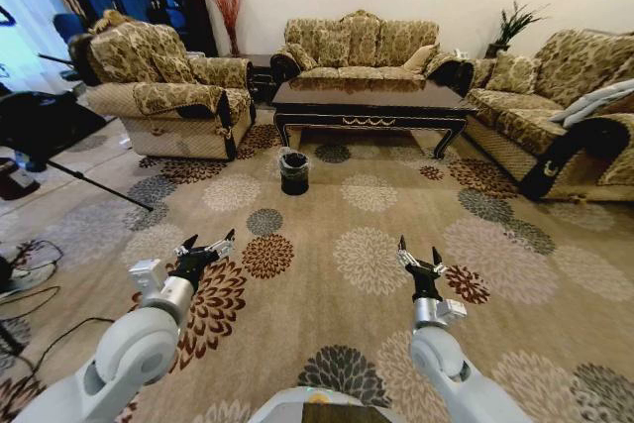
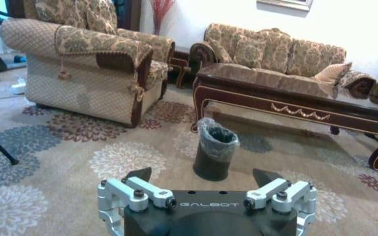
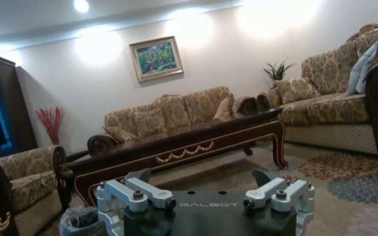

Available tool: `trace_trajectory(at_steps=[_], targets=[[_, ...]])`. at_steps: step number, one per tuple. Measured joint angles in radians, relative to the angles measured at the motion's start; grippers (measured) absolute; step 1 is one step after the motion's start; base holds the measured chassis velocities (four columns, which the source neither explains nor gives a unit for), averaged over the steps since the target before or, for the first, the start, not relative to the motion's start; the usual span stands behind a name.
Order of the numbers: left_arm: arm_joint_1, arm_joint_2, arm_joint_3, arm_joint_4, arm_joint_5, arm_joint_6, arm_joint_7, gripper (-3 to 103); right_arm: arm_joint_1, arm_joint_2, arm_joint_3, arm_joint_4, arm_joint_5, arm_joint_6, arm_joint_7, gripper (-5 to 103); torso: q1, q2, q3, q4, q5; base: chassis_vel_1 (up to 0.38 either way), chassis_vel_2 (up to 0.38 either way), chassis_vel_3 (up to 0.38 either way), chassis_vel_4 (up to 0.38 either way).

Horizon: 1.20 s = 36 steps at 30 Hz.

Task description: Move to the front of the table and pick up the trash from the floor, then place it into the trash bin.

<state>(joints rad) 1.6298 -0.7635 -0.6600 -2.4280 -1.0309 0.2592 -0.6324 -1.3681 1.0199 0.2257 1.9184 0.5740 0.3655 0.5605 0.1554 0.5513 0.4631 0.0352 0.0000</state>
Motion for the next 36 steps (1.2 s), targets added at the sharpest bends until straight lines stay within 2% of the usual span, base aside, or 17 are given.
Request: trace_trajectory(at_steps=[36], targets=[[0.000, 0.000, 0.000, 0.000, 0.000, 0.000, 0.000, 100, 0.000, 0.000, 0.000, 0.000, 0.000, 0.000, 0.000, 100, 0.061, 0.152, 0.091, 0.0000, 0.0000, 0.000, 0.000, 0.000, 0.000]])
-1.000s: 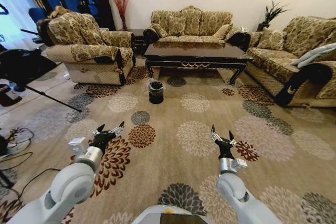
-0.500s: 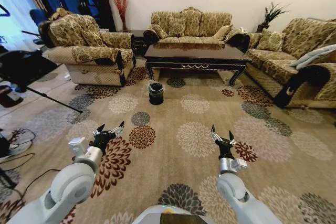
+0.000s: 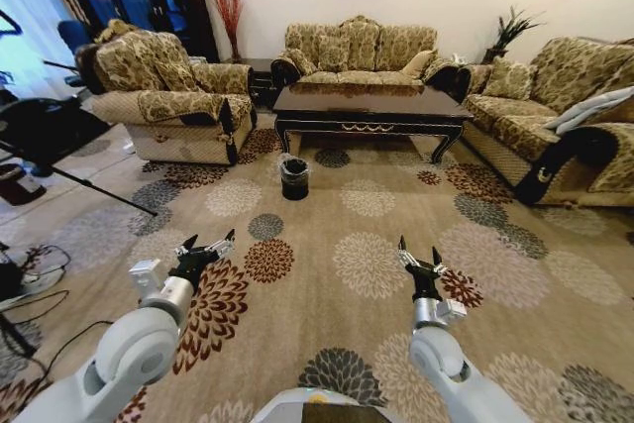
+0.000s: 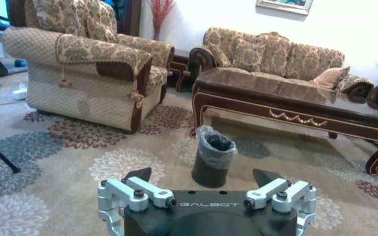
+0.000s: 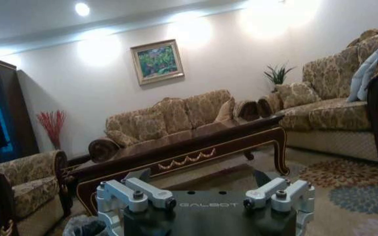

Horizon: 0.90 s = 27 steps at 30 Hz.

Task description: Move to the front of the table and pick up the trash from the floor, then place it into the trash bin.

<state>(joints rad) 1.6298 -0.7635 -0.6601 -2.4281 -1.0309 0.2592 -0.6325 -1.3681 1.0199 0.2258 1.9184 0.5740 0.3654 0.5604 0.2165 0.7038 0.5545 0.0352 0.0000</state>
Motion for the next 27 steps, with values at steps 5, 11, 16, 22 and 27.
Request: trace_trajectory(at_steps=[5, 11, 16, 22, 27], targets=[[0.000, 0.000, 0.000, 0.000, 0.000, 0.000, 0.000, 100, 0.000, 0.000, 0.000, 0.000, 0.000, 0.000, 0.000, 100, 0.009, 0.021, 0.011, -0.0001, 0.0000, 0.000, 0.000, 0.000, 0.000], [0.000, 0.000, 0.000, 0.000, 0.000, 0.000, 0.000, 100, 0.000, 0.000, 0.000, 0.000, 0.000, 0.000, 0.000, 100, 0.020, 0.047, 0.027, 0.0000, 0.0001, 0.000, 0.000, 0.000, 0.000], [0.000, 0.000, 0.000, 0.000, 0.000, 0.000, 0.000, 100, 0.000, 0.000, 0.000, 0.000, 0.000, 0.000, 0.000, 100, 0.028, 0.067, 0.039, -0.0001, 0.0000, 0.000, 0.000, 0.000, 0.000], [0.000, 0.000, 0.000, 0.000, 0.000, 0.000, 0.000, 100, 0.000, 0.000, 0.000, 0.000, 0.000, 0.000, 0.000, 100, 0.043, 0.101, 0.057, 0.0002, 0.0000, 0.000, 0.000, 0.000, 0.000], [0.000, 0.000, 0.000, 0.000, 0.000, 0.000, 0.000, 100, 0.000, 0.000, 0.000, 0.000, 0.000, 0.000, 0.000, 100, 0.052, 0.123, 0.071, -0.0001, 0.0000, 0.000, 0.000, 0.000, 0.000]])
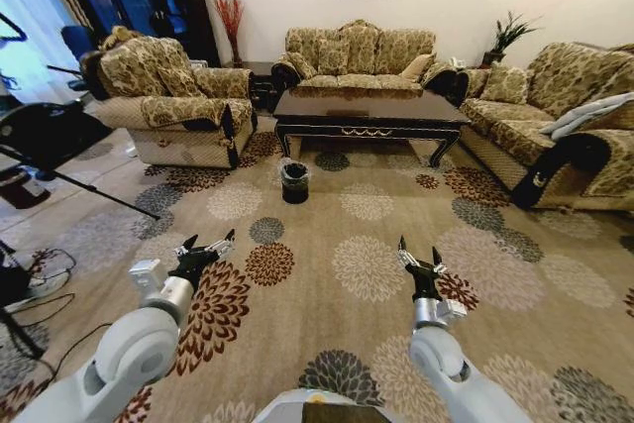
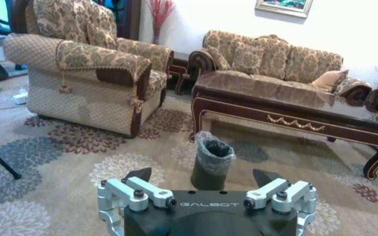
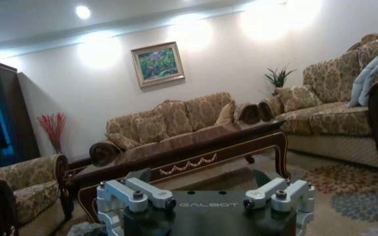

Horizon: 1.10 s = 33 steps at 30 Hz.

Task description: Move to the front of the table and pick up the trash from the floor, then place it into the trash bin.

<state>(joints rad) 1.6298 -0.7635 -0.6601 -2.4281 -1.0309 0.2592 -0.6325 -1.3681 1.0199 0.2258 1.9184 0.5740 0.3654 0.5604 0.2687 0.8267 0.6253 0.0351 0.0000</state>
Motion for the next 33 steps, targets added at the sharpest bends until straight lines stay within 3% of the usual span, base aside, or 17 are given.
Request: trace_trajectory(at_steps=[33], targets=[[0.000, 0.000, 0.000, 0.000, 0.000, 0.000, 0.000, 100, 0.000, 0.000, 0.000, 0.000, 0.000, 0.000, 0.000, 100, 0.065, 0.147, 0.083, 0.0001, 0.0000, 0.000, 0.000, 0.000, 0.000]])
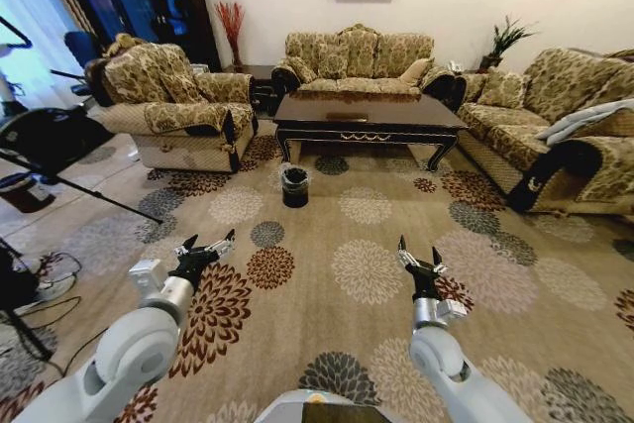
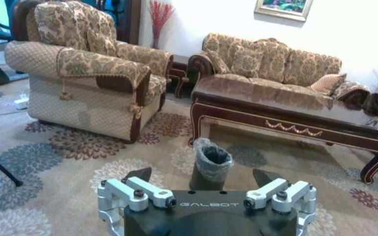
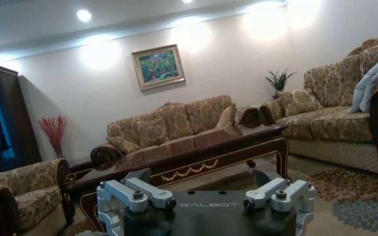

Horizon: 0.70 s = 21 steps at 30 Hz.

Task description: Move to the front of the table and pick up the trash from the floor, then place it into the trash bin.

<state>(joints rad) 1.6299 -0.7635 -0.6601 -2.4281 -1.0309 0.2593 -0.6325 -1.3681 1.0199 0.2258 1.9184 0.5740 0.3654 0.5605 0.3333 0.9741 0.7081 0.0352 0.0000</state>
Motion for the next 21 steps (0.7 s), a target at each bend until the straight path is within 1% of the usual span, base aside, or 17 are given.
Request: trace_trajectory(at_steps=[3, 9, 13, 19, 21], targets=[[0.000, 0.000, 0.000, 0.000, 0.000, 0.000, 0.000, 100, 0.000, 0.000, 0.000, 0.000, 0.000, 0.000, 0.000, 100, 0.009, 0.021, 0.012, 0.0000, 0.0000, 0.000, 0.000, 0.000, 0.000], [0.000, 0.000, 0.000, 0.000, 0.000, 0.000, 0.000, 100, 0.000, 0.000, 0.000, 0.000, 0.000, 0.000, 0.000, 100, 0.019, 0.045, 0.026, 0.0000, 0.0000, 0.000, 0.000, 0.000, 0.000], [0.000, 0.000, 0.000, 0.000, 0.000, 0.000, 0.000, 100, 0.000, 0.000, 0.000, 0.000, 0.000, 0.000, 0.000, 100, 0.030, 0.069, 0.039, -0.0001, 0.0000, 0.000, 0.000, 0.000, 0.000], [0.000, 0.000, 0.000, 0.000, 0.000, 0.000, 0.000, 100, 0.000, 0.000, 0.000, 0.000, 0.000, 0.000, 0.000, 100, 0.040, 0.091, 0.052, 0.0000, 0.0000, 0.000, 0.000, 0.000, 0.000], [0.000, 0.000, 0.000, 0.000, 0.000, 0.000, 0.000, 100, 0.000, 0.000, 0.000, 0.000, 0.000, 0.000, 0.000, 100, 0.046, 0.106, 0.059, 0.0000, 0.0000, 0.000, 0.000, 0.000, 0.000]])
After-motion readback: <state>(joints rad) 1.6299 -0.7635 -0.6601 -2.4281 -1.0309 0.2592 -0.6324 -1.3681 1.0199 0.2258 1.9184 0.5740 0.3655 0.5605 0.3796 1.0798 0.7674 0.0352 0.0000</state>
